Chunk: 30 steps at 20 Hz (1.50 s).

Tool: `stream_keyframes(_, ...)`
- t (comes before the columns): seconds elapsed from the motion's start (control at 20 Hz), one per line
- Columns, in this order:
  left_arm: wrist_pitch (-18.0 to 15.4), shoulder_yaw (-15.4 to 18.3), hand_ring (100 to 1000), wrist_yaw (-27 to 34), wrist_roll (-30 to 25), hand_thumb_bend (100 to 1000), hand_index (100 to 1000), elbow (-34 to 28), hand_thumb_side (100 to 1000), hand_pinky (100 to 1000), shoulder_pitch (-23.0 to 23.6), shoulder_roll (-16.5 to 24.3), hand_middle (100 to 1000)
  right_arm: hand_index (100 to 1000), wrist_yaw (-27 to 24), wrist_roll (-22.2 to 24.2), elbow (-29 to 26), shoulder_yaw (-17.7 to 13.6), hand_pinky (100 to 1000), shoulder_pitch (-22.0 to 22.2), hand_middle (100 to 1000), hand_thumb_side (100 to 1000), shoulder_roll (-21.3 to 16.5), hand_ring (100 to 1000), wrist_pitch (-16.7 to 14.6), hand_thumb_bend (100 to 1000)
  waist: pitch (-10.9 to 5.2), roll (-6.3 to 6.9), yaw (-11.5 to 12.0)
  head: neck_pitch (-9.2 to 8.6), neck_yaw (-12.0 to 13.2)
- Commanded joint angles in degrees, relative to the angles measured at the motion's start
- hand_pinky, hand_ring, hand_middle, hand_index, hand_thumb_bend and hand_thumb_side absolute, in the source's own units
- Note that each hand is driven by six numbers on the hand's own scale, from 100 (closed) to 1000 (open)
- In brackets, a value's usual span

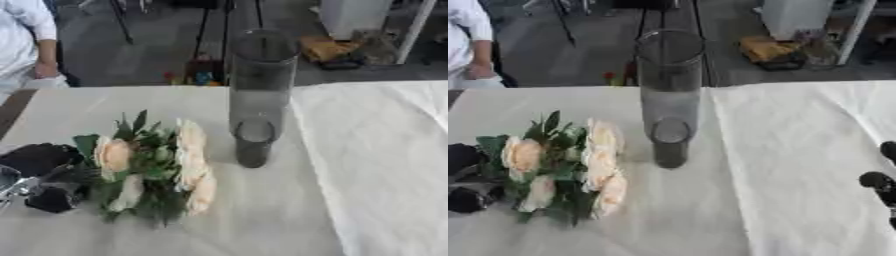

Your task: Arrange flowers into the vase.

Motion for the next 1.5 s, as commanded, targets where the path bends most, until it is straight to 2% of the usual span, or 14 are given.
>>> stream_keyframes(0.05, 0.1, 0.3, 596, -0.7, -0.2, 158, 779, -0.1, 447, 479, -1.0, 1.2, 649, 899, 0.3, 0.2, -0.6, -0.1, 804, -0.4, 610, 922, -0.5, 927, 0.0, 100, -0.96, 0.04, -0.1, -0.91, 0.1)
stream_keyframes(0.2, 0.1, 0.2, 569, -0.9, -0.3, 154, 762, 0.2, 444, 427, -1.0, 0.9, 635, 899, 0.4, 0.2, -0.6, -0.1, 804, -0.4, 610, 921, -0.5, 927, 0.1, 100, -0.91, 0.06, -0.1, -1.02, 0.1)
stream_keyframes(0.25, 0.2, 0.2, 528, -0.9, -0.2, 151, 747, 0.3, 442, 361, -1.0, 0.9, 610, 899, 0.4, 0.2, -0.6, -0.1, 805, -0.5, 610, 922, -0.5, 927, 0.1, 100, -0.89, 0.06, -0.1, -1.04, 0.1)
stream_keyframes(0.4, 0.3, 0.1, 477, -0.8, 0.1, 150, 719, 0.6, 442, 298, -1.1, 0.7, 578, 900, 0.4, 0.3, -0.6, -0.1, 805, -0.5, 610, 922, -0.4, 928, 0.1, 100, -0.84, 0.07, -0.2, -1.16, 0.1)
stream_keyframes(0.45, 0.4, 0.1, 437, -0.9, 0.3, 148, 681, 0.7, 437, 256, -1.1, 0.6, 525, 900, 0.4, 0.3, -0.6, -0.1, 805, -0.5, 609, 922, -0.4, 928, 0.1, 100, -0.82, 0.07, -0.2, -1.17, 0.1)
stream_keyframes(0.95, 1.1, -0.3, 257, -1.2, 1.1, 136, 486, 1.5, 447, 100, -1.5, 0.1, 318, 900, 0.7, 0.6, -0.6, -0.1, 807, -0.5, 608, 923, -0.3, 929, 0.0, 100, -0.61, 0.06, -0.4, -1.13, 0.2)
stream_keyframes(1.5, 1.1, -0.8, 100, -2.3, 1.5, 134, 281, 2.1, 439, 100, -1.9, -0.5, 141, 901, 1.1, 0.8, -0.6, -0.1, 808, -0.4, 606, 923, -0.2, 930, -0.1, 100, -0.52, 0.07, -0.5, -1.09, 0.4)
